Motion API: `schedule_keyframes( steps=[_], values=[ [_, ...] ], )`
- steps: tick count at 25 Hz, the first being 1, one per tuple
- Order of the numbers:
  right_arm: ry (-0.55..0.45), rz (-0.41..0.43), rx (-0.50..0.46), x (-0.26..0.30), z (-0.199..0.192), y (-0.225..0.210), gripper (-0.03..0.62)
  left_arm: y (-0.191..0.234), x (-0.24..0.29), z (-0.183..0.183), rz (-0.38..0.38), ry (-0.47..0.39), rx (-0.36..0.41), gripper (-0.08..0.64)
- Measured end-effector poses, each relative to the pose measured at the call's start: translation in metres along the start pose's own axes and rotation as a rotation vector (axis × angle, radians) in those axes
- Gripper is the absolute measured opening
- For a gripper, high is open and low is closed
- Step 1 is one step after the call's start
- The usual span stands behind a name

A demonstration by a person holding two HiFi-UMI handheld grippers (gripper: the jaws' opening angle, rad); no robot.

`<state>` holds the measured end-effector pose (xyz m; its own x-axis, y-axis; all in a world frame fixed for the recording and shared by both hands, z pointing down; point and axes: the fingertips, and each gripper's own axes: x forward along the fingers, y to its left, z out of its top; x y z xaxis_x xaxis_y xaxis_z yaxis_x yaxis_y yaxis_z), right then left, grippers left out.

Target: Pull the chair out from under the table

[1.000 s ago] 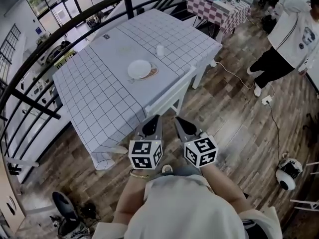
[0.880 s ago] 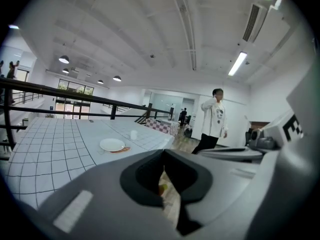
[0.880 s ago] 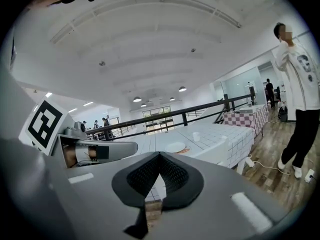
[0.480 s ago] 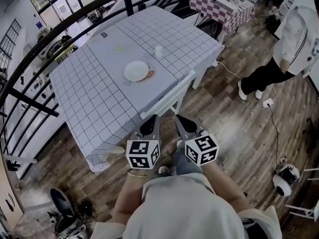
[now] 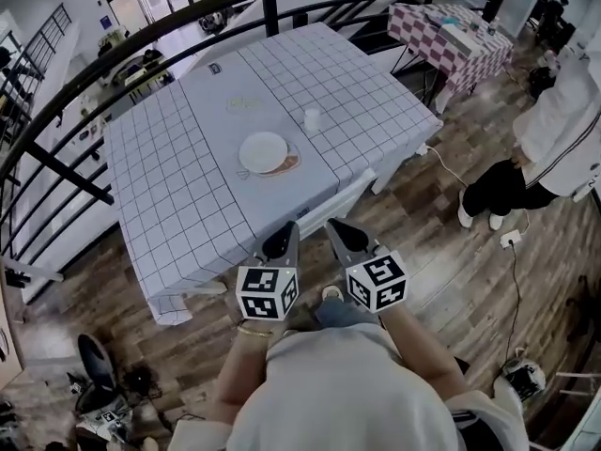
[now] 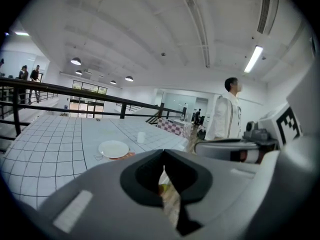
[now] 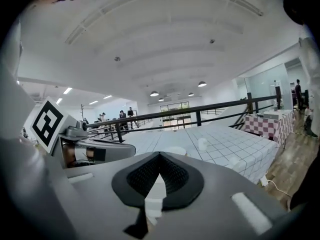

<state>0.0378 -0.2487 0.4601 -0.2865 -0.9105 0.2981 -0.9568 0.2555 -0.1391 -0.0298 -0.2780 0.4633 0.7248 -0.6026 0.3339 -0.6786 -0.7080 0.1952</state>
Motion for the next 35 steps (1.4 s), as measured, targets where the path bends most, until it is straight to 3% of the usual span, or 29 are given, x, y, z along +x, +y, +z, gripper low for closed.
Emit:
schedule_keyframes(
  steps=[20,23,26,30,35],
  values=[
    [0.192,0.282,-0.183,0.06,-0.016,-0.038,-0.002,0.02,0.046,-0.021,0.171,0.115,0.01,0.011],
    [0.246,0.365,-0.242,0.067,-0.023,-0.036,0.0,0.019,0.05,-0.027,0.162,0.153,0.027,0.042],
    [0.319,0.463,-0.295,0.071,-0.031,-0.031,0.087,0.019,0.055,-0.031,0.15,0.187,0.046,0.077],
    [0.39,0.546,-0.44,0.076,-0.041,-0.03,0.126,0.018,0.063,-0.036,0.123,0.238,0.082,0.101],
    [0.469,0.63,-0.55,0.079,-0.055,-0.03,0.16,0.014,0.072,-0.043,0.066,0.326,0.17,0.15]
  ],
)
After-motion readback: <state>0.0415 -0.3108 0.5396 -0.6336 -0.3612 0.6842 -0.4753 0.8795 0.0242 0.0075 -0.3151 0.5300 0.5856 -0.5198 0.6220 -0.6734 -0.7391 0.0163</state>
